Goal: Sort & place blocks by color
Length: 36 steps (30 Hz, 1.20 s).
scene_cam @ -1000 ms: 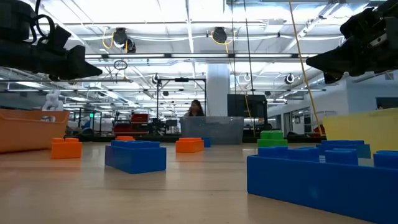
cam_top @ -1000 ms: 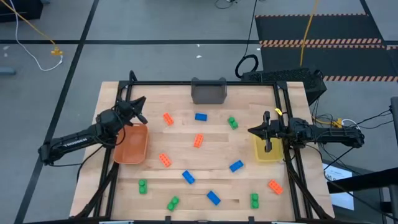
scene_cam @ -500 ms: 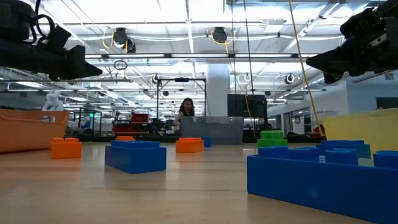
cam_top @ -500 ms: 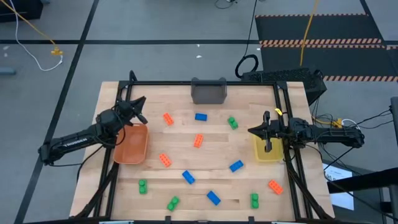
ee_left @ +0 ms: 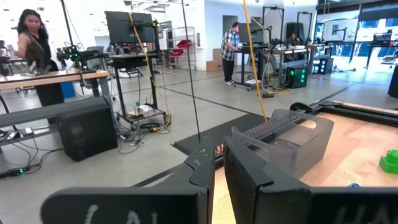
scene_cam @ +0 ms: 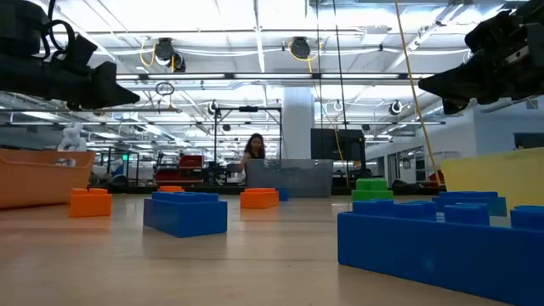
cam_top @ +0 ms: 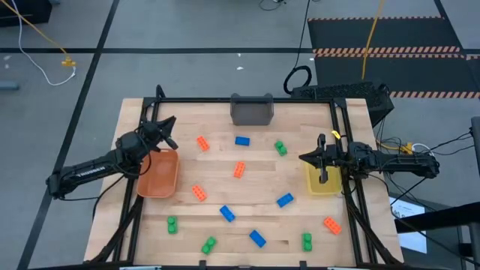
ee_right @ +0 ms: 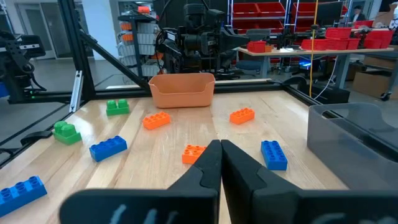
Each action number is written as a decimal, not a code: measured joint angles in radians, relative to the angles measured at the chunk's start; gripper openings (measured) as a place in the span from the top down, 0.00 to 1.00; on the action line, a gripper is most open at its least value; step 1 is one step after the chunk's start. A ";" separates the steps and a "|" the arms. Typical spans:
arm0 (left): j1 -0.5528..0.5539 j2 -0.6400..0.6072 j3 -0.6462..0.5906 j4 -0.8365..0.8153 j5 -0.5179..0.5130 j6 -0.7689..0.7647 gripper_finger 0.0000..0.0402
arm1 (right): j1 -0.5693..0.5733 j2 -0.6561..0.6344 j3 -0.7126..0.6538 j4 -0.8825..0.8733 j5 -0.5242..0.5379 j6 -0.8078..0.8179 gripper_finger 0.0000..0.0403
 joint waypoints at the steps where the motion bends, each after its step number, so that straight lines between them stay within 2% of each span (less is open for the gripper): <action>1: 0.000 0.000 0.000 0.000 0.000 0.000 0.91 | 0.000 0.000 0.000 0.000 0.000 0.000 1.00; 13: 0.000 0.000 0.000 0.000 0.000 0.000 0.91 | 0.000 0.000 0.000 0.003 0.000 0.000 1.00; 19: 0.000 0.000 0.000 0.035 0.002 -0.007 0.91 | 0.000 0.000 0.000 0.077 0.000 0.000 1.00; 25: 0.000 0.000 0.000 0.101 0.004 -0.221 0.91 | 0.000 0.000 0.000 0.143 0.000 0.000 1.00; 29: 0.000 0.000 0.000 0.117 0.007 -0.304 0.91 | 0.000 0.000 0.000 0.169 0.006 -0.010 1.00; 34: 0.000 0.000 0.000 0.101 0.099 -0.278 0.91 | 0.000 0.000 0.000 0.173 0.105 -0.086 1.00; 36: 0.000 0.000 0.000 0.102 0.205 -0.256 0.91 | 0.000 0.000 0.000 0.173 0.170 -0.087 1.00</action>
